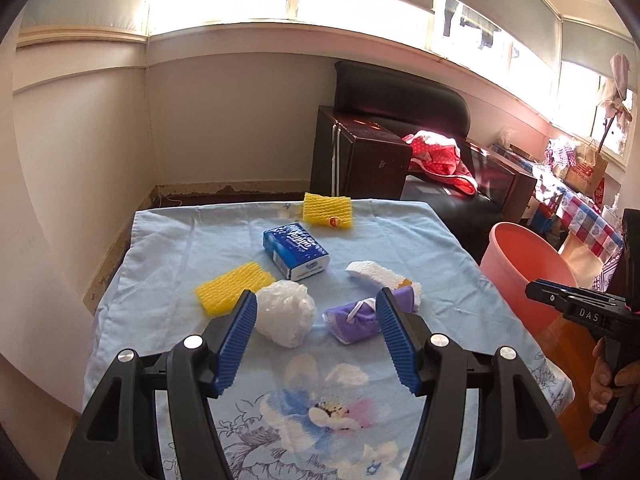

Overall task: Collect trash
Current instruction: 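Move both tools back over the table toward the remaining trash, then grasp the clear plastic bag with the left gripper while the right grasps the white foam strip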

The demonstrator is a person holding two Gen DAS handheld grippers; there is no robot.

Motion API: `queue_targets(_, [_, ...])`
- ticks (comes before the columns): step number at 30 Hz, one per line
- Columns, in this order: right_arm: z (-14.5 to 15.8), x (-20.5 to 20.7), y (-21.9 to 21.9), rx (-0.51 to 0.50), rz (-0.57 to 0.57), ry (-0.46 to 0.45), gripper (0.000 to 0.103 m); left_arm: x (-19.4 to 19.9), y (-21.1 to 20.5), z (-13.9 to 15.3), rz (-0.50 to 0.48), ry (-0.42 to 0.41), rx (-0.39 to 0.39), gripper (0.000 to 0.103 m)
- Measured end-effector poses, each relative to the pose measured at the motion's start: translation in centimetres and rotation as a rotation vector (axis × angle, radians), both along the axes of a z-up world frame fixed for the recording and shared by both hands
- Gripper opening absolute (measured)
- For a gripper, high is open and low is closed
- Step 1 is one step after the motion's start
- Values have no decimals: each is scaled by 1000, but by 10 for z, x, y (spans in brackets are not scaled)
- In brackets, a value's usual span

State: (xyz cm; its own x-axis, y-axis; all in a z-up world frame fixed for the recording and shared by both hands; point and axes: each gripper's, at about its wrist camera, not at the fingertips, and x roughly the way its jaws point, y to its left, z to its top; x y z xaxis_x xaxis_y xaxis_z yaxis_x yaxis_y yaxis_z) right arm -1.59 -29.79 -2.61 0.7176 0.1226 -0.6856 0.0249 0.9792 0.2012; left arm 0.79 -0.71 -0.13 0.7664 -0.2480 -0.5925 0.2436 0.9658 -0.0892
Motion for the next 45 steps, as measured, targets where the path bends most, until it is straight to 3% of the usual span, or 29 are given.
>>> queue_targets(3, [-4,7,11,27,39,11,21,0,10,-10,25,26,21,61])
queue_targets(5, [-6,10,17,48,59,14,34,4,14,-19,42,59,13,61])
queue_targets(9, [-10,18,26,56,92,19,35,20,11,-25,53,110,-30,61])
queue_targets(17, [-14,42,34,61,137,44,36,58,-6,-43,105,190,-37,60])
queue_targets(19, [-14,52,37,59,154,48,36,64,-5,-48,126,210,-32,54])
queue_targets(22, [-17,71,45,65,191,66,36,71,0,-58,142,248,-29,31])
queue_targets(23, [-18,78,49,64,206,72,36,72,2,-60,146,254,-28,27])
queue_targets(26, [-21,99,66,44,263,87,36,70,5,-60,146,236,-14,19])
queue_targets(28, [-24,113,78,28,300,97,36,68,8,-59,140,233,-12,18])
queue_targets(31, [-30,132,97,-10,355,127,46,66,12,-57,142,232,-20,18])
queue_targets(35, [-39,149,118,-96,422,163,47,66,17,-56,145,232,-33,18])
queue_targets(39, [-51,163,123,-159,429,194,47,67,17,-55,143,232,-36,18])
queue_targets(45, [-59,164,121,-173,453,218,47,65,16,-53,132,223,-42,18])
